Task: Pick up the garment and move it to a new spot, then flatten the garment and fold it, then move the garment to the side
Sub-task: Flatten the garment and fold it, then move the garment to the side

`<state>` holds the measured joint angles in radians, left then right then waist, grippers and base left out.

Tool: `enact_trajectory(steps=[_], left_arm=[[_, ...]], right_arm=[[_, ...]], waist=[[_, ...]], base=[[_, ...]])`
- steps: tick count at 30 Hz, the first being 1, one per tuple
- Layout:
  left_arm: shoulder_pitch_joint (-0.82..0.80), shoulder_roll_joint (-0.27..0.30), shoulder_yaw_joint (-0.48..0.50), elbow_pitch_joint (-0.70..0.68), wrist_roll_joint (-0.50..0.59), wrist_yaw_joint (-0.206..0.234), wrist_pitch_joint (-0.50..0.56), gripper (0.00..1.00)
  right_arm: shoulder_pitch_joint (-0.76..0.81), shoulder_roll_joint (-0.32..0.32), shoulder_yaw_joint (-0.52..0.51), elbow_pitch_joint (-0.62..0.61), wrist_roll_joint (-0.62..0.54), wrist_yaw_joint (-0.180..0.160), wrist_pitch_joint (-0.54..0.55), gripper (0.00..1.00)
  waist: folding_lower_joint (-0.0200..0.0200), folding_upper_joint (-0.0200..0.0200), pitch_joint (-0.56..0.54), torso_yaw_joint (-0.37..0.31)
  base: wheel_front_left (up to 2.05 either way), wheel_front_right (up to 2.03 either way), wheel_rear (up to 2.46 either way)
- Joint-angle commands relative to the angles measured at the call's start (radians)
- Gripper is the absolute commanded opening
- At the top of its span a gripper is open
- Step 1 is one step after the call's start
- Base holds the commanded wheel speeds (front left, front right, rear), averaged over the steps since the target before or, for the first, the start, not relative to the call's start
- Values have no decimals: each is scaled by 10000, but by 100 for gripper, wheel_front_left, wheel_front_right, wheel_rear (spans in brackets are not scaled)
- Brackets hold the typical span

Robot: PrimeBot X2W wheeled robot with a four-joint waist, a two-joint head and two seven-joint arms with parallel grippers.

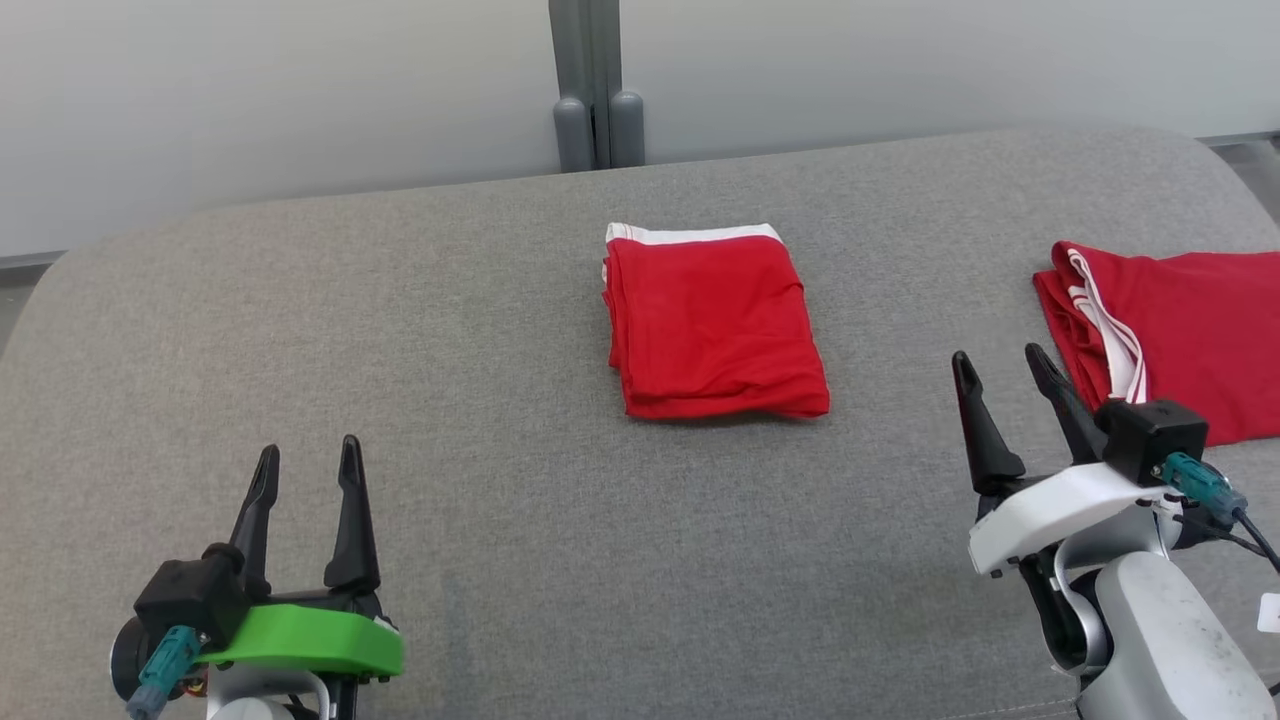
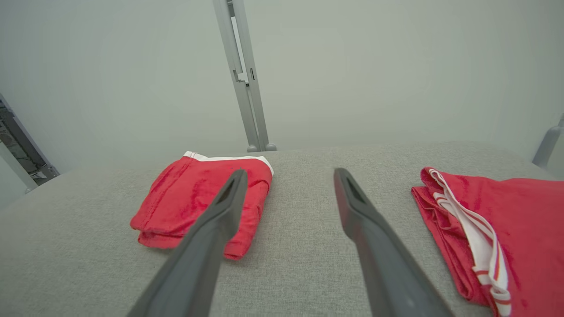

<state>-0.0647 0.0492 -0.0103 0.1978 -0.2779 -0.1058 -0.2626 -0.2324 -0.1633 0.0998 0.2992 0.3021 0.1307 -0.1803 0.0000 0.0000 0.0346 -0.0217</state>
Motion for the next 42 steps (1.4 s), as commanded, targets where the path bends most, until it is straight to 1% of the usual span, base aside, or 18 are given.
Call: enact_trajectory(steps=[1, 7, 11, 24, 29, 32, 35, 38, 41, 42], left_arm=[[241, 27, 49, 38, 147, -47, -23, 100], [375, 27, 190, 136, 147, -71, -23, 100], [454, 27, 143, 202, 152, -104, -23, 100], [527, 27, 149, 203, 177, -155, -23, 100], [335, 27, -19, 151, 74, -129, -23, 100], [99, 29, -135, 73, 1, -96, -23, 100], [-125, 27, -312, -74, -21, -102, -25, 100], [-411, 27, -520, -282, -88, -99, -23, 100], [-665, 27, -754, -438, -173, -76, -23, 100], [-734, 27, -791, -486, -207, -50, -23, 100]], right_arm=[[-148, -68, 43, 239, 138, 1, -39, 100], [-502, -209, 170, 1189, 368, 1, -288, 100], [-648, -178, 216, 1546, 450, 1, -455, 100], [-583, 59, 21, 2006, 345, 1, -704, 100], [-759, 47, 82, 2070, 370, 1, -519, 100], [-1143, 72, 159, 1989, 594, 1, -152, 100], [-1662, 55, 76, 2027, 922, 1, 659, 100], [-2498, -35, 21, 2363, 1126, 1, 1972, 100], [-3277, -298, 30, 2866, 852, 1, 3239, 100], [-3575, -253, -113, 3122, 875, 0, 3668, 100]], waist=[[0, 0, -150, -112], [0, 0, -304, -101], [0, 0, -338, -45], [0, 0, -234, -38], [0, 0, -30, 118], [0, 0, 204, 336], [0, 0, 493, 664], [0, 0, 874, 1133], [0, 0, 1266, 1654], [0, 0, 1380, 1837]], base=[[0, 0, 0], [0, 0, 0], [0, 0, 0], [0, 0, 0], [0, 0, 0], [0, 0, 0], [0, 0, 0], [0, 0, 0], [0, 0, 0], [0, 0, 0]])
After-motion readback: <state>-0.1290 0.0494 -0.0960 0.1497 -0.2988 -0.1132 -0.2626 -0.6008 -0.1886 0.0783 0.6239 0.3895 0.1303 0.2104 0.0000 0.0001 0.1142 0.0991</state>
